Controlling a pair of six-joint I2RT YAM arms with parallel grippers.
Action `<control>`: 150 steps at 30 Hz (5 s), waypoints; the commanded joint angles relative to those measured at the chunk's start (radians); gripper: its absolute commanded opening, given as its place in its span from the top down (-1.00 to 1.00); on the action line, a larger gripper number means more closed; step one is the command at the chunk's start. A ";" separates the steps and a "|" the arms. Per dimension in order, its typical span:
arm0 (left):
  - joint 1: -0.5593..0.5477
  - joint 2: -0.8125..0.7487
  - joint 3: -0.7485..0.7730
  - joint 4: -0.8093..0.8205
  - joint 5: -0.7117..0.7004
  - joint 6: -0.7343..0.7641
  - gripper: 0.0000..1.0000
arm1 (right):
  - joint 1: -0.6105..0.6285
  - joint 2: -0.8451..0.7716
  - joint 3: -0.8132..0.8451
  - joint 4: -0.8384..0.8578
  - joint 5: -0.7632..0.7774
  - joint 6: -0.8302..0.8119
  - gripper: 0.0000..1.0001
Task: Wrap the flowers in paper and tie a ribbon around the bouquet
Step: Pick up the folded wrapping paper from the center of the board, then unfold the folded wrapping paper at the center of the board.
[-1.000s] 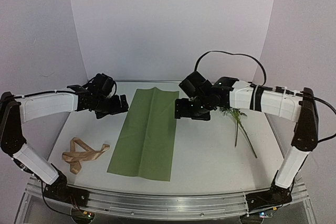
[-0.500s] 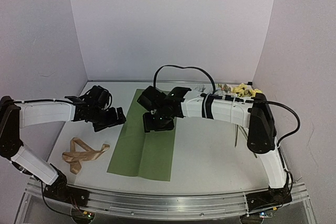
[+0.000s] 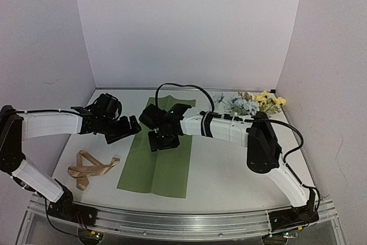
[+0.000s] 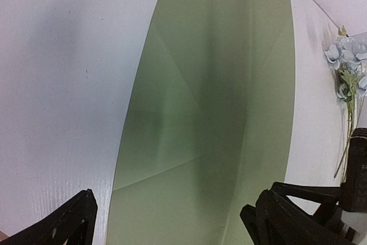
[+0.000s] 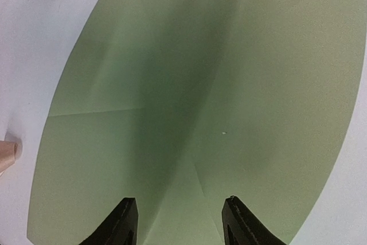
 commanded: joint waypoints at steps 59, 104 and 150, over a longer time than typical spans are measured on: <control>0.048 -0.094 -0.220 -0.036 0.422 -0.192 -0.20 | -0.146 -0.316 -0.604 0.395 -0.499 0.130 1.00; 0.175 -0.101 -0.388 0.203 0.613 -0.333 0.41 | -0.216 -0.329 -0.698 0.576 -0.683 0.226 1.00; 0.105 -0.024 -0.338 0.417 0.755 -0.368 0.33 | -0.220 -0.307 -0.670 0.578 -0.695 0.227 1.00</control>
